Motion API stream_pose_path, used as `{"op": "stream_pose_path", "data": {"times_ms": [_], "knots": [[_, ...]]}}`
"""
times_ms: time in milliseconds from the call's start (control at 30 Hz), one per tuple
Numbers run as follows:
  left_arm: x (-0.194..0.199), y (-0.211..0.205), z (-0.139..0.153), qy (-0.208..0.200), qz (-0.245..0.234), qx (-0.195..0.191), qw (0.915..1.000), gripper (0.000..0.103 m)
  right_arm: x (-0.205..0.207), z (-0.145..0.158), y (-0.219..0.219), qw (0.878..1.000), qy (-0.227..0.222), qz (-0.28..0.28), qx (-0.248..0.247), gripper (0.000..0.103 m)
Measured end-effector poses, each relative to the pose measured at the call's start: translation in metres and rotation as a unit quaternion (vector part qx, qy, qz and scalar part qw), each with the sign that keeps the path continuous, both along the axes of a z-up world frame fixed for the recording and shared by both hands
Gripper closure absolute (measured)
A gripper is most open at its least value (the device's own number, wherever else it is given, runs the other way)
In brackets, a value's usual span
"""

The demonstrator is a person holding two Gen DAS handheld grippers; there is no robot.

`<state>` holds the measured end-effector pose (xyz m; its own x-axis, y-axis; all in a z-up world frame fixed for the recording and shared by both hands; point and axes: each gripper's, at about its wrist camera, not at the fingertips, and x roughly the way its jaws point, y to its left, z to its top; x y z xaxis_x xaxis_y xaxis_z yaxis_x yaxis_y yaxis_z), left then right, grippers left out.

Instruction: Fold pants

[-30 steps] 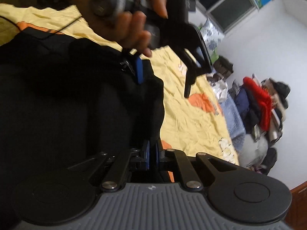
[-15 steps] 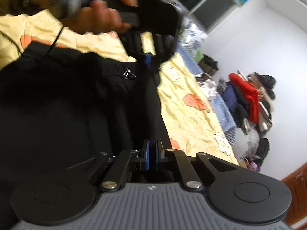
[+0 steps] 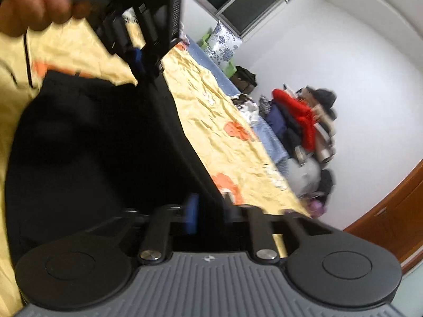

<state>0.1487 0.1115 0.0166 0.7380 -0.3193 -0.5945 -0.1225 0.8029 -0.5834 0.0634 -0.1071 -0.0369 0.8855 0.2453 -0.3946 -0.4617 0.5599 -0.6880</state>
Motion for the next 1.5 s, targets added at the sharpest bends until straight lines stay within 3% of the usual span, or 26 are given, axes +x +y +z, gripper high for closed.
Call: {"op": "stream_pose_path", "data": {"times_ms": [33, 133, 233, 300, 333, 367, 533, 700, 867, 967, 1000, 1033, 1100, 1133, 1167, 1200, 1233, 1300, 1400, 1500], "knots": [[-0.001, 0.000, -0.001, 0.000, 0.002, -0.001, 1.0000, 0.097, -0.002, -0.002, 0.001, 1.000, -0.010, -0.001, -0.003, 0.024], [-0.006, -0.003, -0.001, -0.002, 0.002, 0.004, 1.0000, 0.097, 0.001, -0.004, 0.003, 1.000, -0.018, 0.004, 0.003, 0.020], [-0.012, -0.005, -0.002, -0.002, -0.001, 0.009, 1.0000, 0.097, 0.007, -0.011, 0.015, 0.999, -0.029, -0.009, -0.026, 0.021], [-0.017, -0.004, -0.003, -0.001, -0.001, 0.009, 1.0000, 0.097, 0.020, -0.017, 0.020, 0.998, -0.021, -0.011, -0.050, 0.039], [-0.019, -0.003, -0.003, 0.000, 0.000, 0.010, 1.0000, 0.097, 0.026, -0.017, 0.022, 0.998, -0.010, -0.010, -0.055, 0.073], [-0.021, -0.001, -0.004, 0.003, -0.001, 0.009, 1.0000, 0.097, 0.029, -0.018, 0.023, 0.998, 0.005, -0.014, -0.057, 0.084], [-0.036, 0.008, -0.009, 0.011, -0.009, 0.029, 0.9995, 0.097, -0.007, -0.021, 0.032, 0.995, 0.015, 0.008, -0.100, 0.090], [-0.056, 0.017, -0.030, 0.049, -0.030, 0.023, 0.9981, 0.097, -0.053, -0.027, 0.038, 0.995, 0.034, 0.027, -0.088, 0.090], [-0.079, 0.020, -0.034, 0.045, -0.029, 0.064, 0.9965, 0.097, -0.074, -0.029, 0.042, 0.995, 0.062, 0.038, -0.073, 0.090], [-0.077, 0.028, -0.040, 0.057, -0.018, 0.049, 0.9970, 0.097, -0.075, -0.033, 0.042, 0.996, 0.025, 0.025, -0.084, 0.090], [-0.076, 0.031, -0.042, 0.060, -0.011, 0.042, 0.9972, 0.097, -0.071, -0.036, 0.042, 0.995, 0.010, 0.022, -0.096, 0.088], [-0.075, 0.033, -0.044, 0.062, -0.004, 0.031, 0.9976, 0.091, -0.067, -0.039, 0.043, 0.994, -0.003, 0.017, -0.111, 0.081], [-0.070, 0.037, -0.048, 0.067, 0.001, 0.013, 0.9977, 0.090, -0.071, -0.046, 0.045, 0.991, -0.025, 0.017, -0.130, 0.064], [-0.068, 0.040, -0.050, 0.070, 0.009, 0.001, 0.9975, 0.088, -0.067, -0.047, 0.045, 0.991, -0.024, 0.018, -0.130, 0.038], [-0.066, 0.043, -0.052, 0.075, 0.013, -0.014, 0.9970, 0.085, -0.066, -0.050, 0.046, 0.990, -0.019, 0.016, -0.135, 0.031], [-0.064, 0.046, -0.053, 0.079, 0.014, -0.027, 0.9964, 0.076, -0.065, -0.052, 0.046, 0.989, -0.030, 0.019, -0.144, 0.031], [-0.062, 0.048, -0.055, 0.081, 0.018, -0.035, 0.9960, 0.060, -0.064, -0.052, 0.046, 0.988, -0.033, 0.025, -0.148, 0.031], [-0.060, 0.052, -0.056, 0.082, 0.037, -0.050, 0.9947, 0.048, -0.058, -0.050, 0.047, 0.990, -0.027, 0.018, -0.140, 0.031], [-0.053, 0.057, -0.055, 0.081, 0.050, -0.074, 0.9927, 0.048, -0.047, -0.049, 0.049, 0.992, -0.036, -0.006, -0.121, 0.023], [-0.043, 0.061, -0.057, 0.084, 0.062, -0.105, 0.9889, 0.048, -0.040, -0.048, 0.052, 0.992, -0.056, -0.036, -0.107, 0.004]]}}
